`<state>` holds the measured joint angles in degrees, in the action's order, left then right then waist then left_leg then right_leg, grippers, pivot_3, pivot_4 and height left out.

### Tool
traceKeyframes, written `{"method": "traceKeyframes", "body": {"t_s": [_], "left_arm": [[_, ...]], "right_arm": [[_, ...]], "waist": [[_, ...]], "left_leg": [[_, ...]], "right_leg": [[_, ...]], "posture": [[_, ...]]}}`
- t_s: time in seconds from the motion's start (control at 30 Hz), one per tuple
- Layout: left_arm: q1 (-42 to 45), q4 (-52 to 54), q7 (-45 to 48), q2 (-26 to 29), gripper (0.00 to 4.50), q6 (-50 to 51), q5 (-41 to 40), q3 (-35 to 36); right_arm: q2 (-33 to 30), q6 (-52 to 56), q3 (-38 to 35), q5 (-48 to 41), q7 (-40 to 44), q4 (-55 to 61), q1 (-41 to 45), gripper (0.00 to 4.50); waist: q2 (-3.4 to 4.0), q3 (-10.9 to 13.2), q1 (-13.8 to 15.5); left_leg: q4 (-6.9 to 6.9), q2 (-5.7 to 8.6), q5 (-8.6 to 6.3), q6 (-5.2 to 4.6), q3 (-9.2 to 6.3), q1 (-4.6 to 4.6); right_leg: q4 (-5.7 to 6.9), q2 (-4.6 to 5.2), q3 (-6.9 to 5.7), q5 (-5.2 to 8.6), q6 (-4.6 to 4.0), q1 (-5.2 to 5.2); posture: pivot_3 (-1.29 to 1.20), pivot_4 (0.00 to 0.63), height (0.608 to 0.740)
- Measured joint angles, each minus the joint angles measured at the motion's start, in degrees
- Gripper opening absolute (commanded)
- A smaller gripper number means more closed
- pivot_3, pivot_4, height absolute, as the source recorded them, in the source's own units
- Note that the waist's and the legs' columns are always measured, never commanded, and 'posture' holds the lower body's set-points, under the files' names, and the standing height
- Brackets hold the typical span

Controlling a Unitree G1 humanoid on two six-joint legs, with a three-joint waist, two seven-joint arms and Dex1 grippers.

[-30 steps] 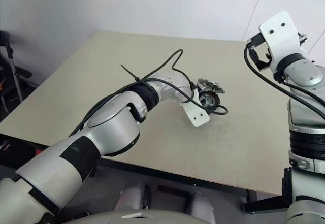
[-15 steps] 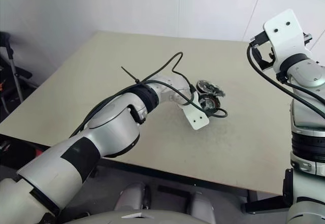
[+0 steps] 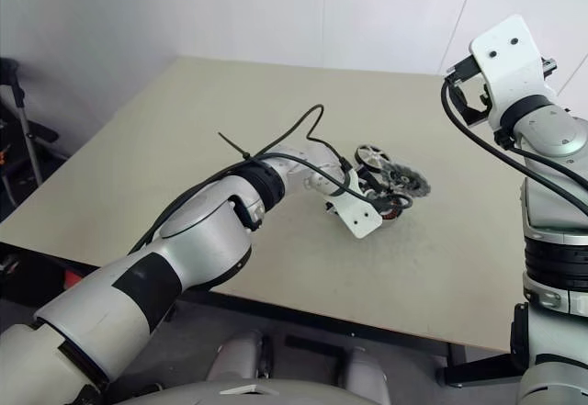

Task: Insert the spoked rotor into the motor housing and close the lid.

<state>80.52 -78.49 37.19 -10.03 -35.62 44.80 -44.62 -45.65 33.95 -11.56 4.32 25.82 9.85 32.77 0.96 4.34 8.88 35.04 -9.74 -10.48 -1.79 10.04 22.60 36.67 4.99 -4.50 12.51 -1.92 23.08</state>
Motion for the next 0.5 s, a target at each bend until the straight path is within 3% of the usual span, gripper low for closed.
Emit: {"method": "traceKeyframes", "body": {"t_s": [0.23, 0.5], "left_arm": [[-0.06, 0.09, 1.43, 0.13, 3.95, -0.95, -2.43, 2.19], [-0.51, 4.56, 19.83, 2.73, 3.95, -2.57, -19.53, 17.56]], "right_arm": [[0.33, -2.14, 1.08, -0.06, -0.07, -2.55, 0.91, 4.50], [6.57, -4.02, 0.87, -6.02, 0.56, -4.29, 4.67, 4.50]], "waist": [[0.00, 0.00, 0.02], [0.09, -0.05, -0.19]], "left_leg": [[0.02, 0.02, -0.02, 0.05, 0.00, 0.01], [-0.03, -0.02, 0.07, -0.11, 0.05, -0.05]], "right_leg": [[0.00, 0.02, 0.00, -0.02, 0.04, -0.01], [0.01, 0.02, 0.00, -0.02, 0.02, 0.00]], "posture": [[0.00, 0.000, 0.740], [0.00, 0.000, 0.740]]}}
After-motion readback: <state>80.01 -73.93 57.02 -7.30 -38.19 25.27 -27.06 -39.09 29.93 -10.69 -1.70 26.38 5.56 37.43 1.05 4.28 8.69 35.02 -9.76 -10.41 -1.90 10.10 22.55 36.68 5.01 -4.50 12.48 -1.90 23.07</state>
